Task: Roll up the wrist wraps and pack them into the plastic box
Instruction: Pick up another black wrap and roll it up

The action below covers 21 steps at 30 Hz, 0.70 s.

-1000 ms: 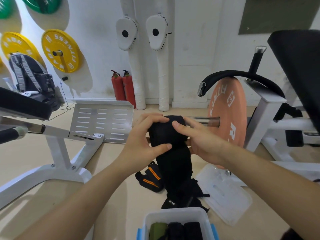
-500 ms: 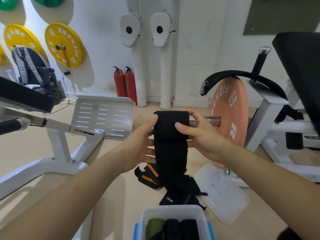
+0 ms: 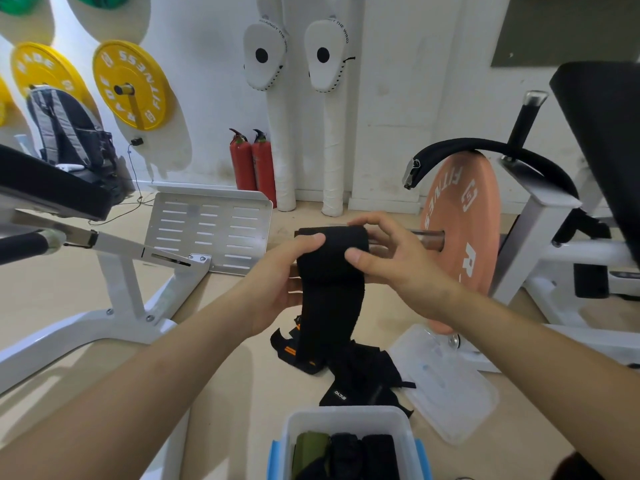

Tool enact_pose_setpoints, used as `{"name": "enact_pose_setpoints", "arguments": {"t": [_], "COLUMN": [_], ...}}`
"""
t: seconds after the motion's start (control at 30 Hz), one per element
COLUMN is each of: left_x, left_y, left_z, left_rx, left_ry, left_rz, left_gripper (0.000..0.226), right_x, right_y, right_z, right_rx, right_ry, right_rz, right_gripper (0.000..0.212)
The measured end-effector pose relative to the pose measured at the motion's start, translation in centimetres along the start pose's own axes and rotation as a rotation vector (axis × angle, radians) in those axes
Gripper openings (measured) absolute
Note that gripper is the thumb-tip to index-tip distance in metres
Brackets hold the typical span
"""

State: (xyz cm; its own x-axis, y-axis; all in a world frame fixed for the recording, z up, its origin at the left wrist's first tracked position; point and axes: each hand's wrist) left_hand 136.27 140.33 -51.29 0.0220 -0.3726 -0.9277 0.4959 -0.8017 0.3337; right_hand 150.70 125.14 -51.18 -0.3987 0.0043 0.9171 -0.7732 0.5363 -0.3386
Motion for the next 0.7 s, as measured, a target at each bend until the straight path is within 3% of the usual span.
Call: {"name": "enact_pose_setpoints", "arguments": {"t": [0.2,0.43,0.6,0.7], "left_x": [-0.1,0.8,0.5,0.4], "left_y": [-0.4,-0.7,-0.6,-0.3], "left_z": [0.1,-0.1,0.0,0.1], "left_rx": [0.100,0.157,0.108,0.080], "left_ry": [0.193,0.423,0.329,0.225], "left_rz": [-0.073,-0.268,-0.275,-0.160], "left_gripper": [0.050,0.073,0.091,0.092], "right_x": [0.2,-0.3,-0.4,-0.4], "right_y": [-0.4,-0.5,-0.4,-0.4], "right_z": [0.1,-0.6,-0.2,0.0], "right_rx": [0.194,0.121,0.063,0.018], "right_ry": [0.211,0.202,0.165,0.133], "right_rz": [-0.192,-0.199,-0.249,-0.212], "right_gripper": [0.048,0.046,0.046,0.046]}}
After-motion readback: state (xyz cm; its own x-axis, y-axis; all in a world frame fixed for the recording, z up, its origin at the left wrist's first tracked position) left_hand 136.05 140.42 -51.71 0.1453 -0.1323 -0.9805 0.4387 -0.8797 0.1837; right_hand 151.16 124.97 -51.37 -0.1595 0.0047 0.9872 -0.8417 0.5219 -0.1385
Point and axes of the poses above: each hand's wrist, its own z-axis away from the middle knuckle, its own y-axis out of the palm, x = y × z, and after that the axes turned 15 degrees about z, right-handed
